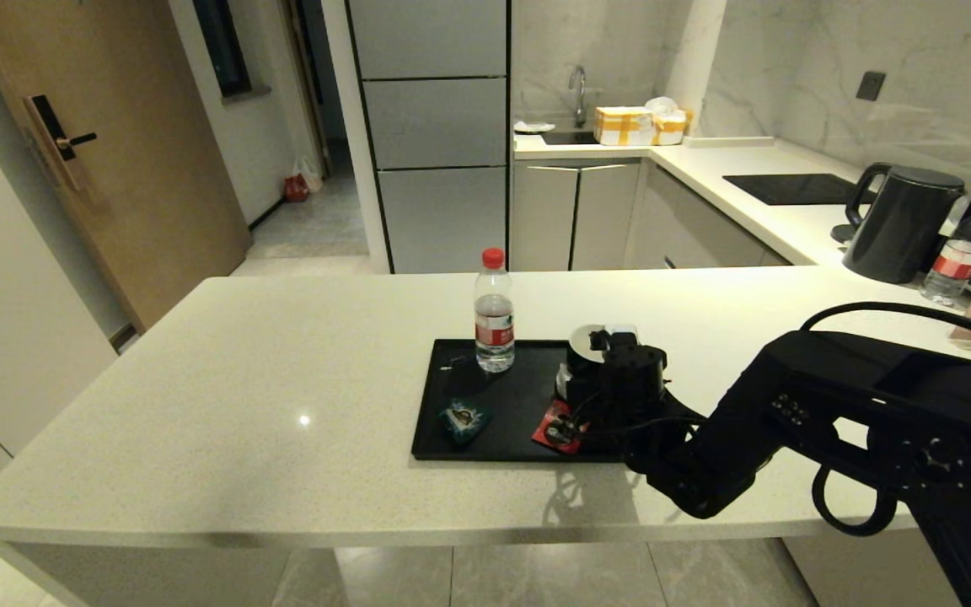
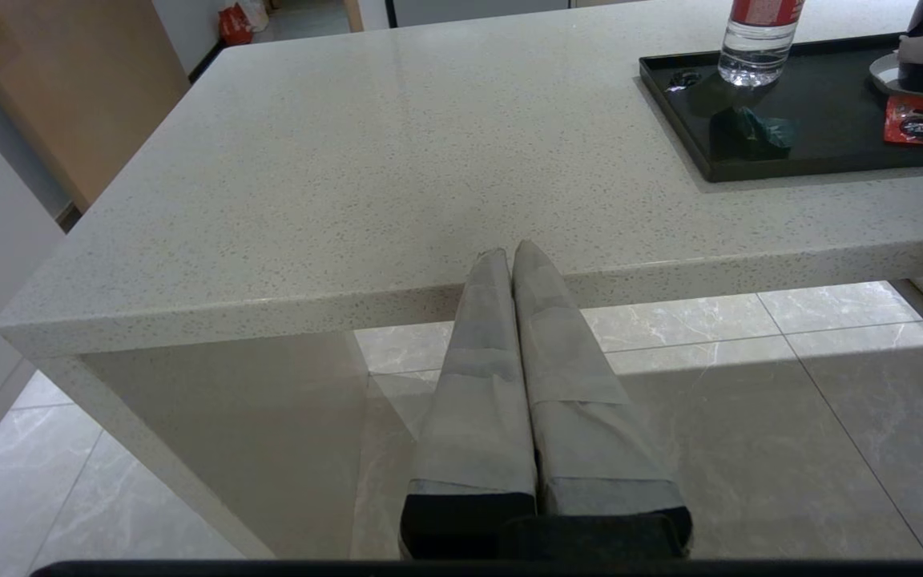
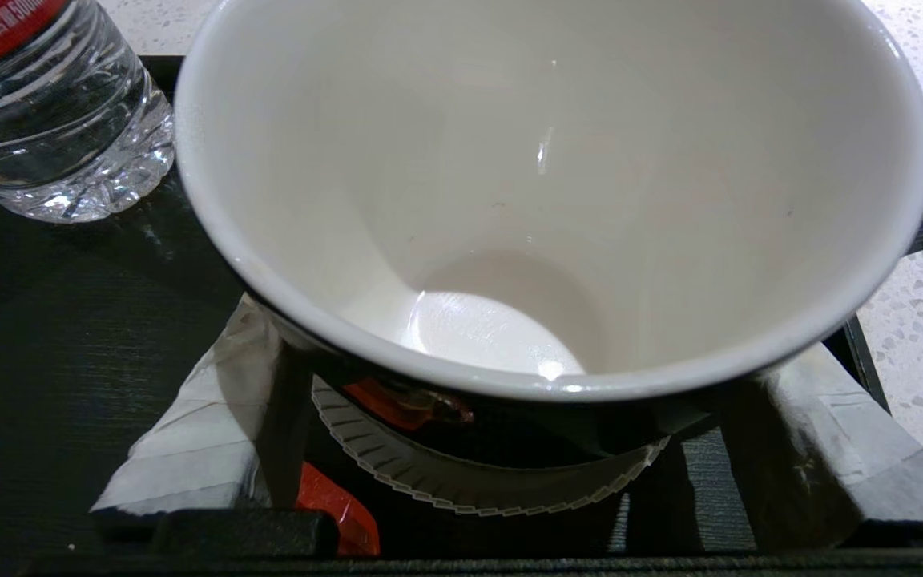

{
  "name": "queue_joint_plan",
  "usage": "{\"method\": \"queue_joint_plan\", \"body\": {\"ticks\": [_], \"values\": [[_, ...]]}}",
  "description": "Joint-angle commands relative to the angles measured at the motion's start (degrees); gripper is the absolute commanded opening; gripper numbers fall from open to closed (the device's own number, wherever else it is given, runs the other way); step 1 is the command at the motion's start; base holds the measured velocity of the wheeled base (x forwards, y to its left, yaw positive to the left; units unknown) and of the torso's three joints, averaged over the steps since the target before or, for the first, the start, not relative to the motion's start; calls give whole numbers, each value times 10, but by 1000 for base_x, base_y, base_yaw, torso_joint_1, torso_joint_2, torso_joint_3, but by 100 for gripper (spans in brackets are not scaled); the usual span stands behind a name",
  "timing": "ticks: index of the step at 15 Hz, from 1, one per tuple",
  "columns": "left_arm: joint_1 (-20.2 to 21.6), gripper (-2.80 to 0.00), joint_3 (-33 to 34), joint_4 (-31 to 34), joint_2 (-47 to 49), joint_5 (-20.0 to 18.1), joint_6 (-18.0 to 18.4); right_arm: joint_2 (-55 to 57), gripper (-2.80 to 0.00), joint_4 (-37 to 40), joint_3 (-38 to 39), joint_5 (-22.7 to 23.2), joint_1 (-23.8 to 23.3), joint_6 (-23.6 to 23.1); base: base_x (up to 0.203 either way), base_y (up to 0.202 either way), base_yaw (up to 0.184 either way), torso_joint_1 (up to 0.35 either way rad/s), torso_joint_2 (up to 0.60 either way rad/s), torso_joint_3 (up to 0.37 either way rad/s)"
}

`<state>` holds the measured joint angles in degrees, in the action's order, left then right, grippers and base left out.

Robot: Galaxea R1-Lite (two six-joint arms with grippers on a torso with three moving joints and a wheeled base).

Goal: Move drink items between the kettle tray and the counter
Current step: Pick up the tea cup, then place it on the right

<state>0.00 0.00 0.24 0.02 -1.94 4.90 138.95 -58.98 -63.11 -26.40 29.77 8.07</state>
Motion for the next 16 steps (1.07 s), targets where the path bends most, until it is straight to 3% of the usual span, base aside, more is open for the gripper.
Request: {"method": "queue_joint_plan", "body": {"ticks": [1,8,16], "values": [[0,-280,0,0,0,0,0,-14,-280,-3,2,-1,0,0,0,0,0,0,0,0],[0,-280,0,0,0,0,0,-43,-280,3,10,-3,-5,-10,0,0,0,0,0,0],[0,-280,0,0,0,0,0,-42,-280,76,-44,-4,-108,-14,0,0,0,0,0,0]]}}
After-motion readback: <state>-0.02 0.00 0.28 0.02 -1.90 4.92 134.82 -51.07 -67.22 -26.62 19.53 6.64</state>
